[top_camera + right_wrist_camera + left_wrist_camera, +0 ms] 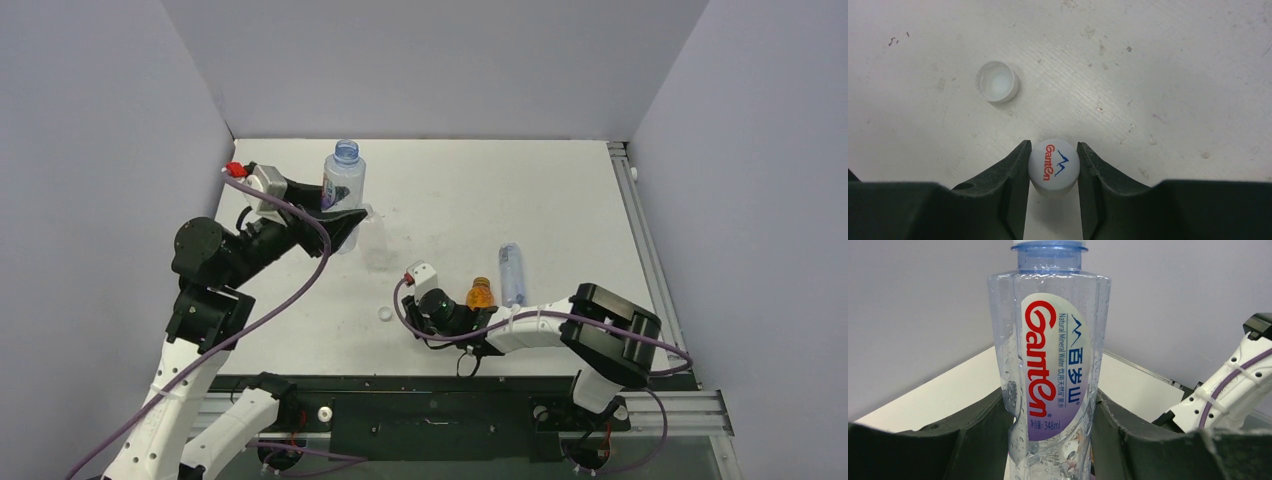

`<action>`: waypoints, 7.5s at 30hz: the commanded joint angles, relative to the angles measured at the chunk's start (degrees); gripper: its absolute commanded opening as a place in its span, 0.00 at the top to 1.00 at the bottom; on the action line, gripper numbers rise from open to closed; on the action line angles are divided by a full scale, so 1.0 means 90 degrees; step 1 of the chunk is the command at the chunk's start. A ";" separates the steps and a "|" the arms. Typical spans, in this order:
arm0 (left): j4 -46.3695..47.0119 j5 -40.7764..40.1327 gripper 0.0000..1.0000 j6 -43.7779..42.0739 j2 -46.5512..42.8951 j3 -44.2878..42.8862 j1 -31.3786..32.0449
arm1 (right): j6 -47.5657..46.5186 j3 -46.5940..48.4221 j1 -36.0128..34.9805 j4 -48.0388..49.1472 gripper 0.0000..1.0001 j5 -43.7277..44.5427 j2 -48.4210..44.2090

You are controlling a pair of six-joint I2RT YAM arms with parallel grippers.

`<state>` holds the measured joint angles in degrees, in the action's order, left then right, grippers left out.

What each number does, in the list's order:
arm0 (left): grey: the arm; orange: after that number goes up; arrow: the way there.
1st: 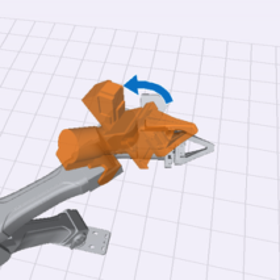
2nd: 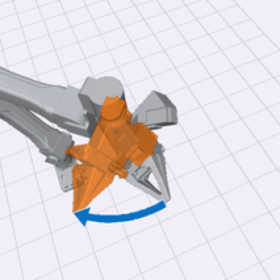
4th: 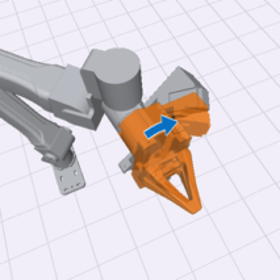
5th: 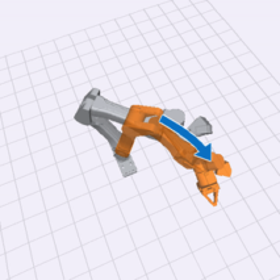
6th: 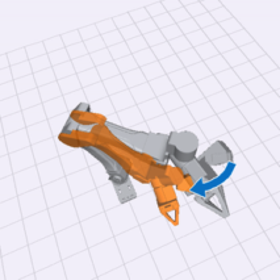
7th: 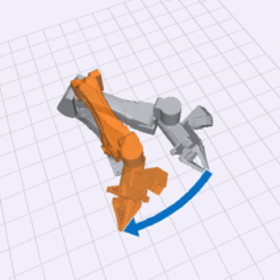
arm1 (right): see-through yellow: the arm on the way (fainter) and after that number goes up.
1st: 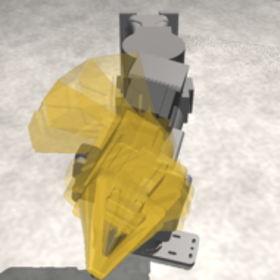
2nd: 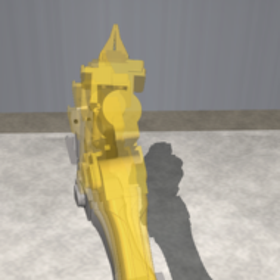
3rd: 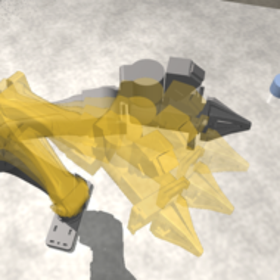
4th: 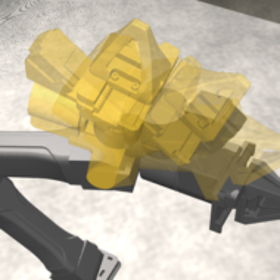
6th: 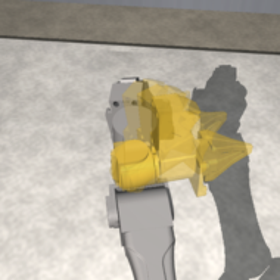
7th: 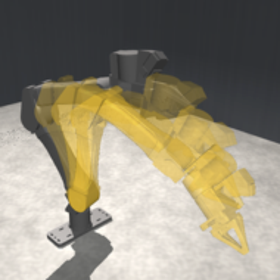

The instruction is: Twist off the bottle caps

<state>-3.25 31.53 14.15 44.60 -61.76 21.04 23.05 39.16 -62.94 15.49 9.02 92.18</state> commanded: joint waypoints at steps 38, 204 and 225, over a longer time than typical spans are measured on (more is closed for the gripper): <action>0.0879 0.3129 0.84 0.0444 -0.0175 0.0286 -0.0423 | -0.0343 0.7135 0.0390 -0.3241 0.19 -0.3449 -0.1398; 0.0344 0.2753 0.03 0.2506 0.1035 -0.1235 0.0523 | -0.0089 0.3661 -0.0626 -0.1162 0.71 0.2484 -0.3632; 0.0672 0.3158 0.04 0.3258 0.0931 -0.1462 0.0622 | -0.0871 0.4311 -0.1632 0.1670 0.78 0.1476 -0.2186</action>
<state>-0.19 59.05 42.92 53.76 -74.81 26.46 15.20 75.79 -76.99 24.25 25.41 70.65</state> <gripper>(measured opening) 0.968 0.599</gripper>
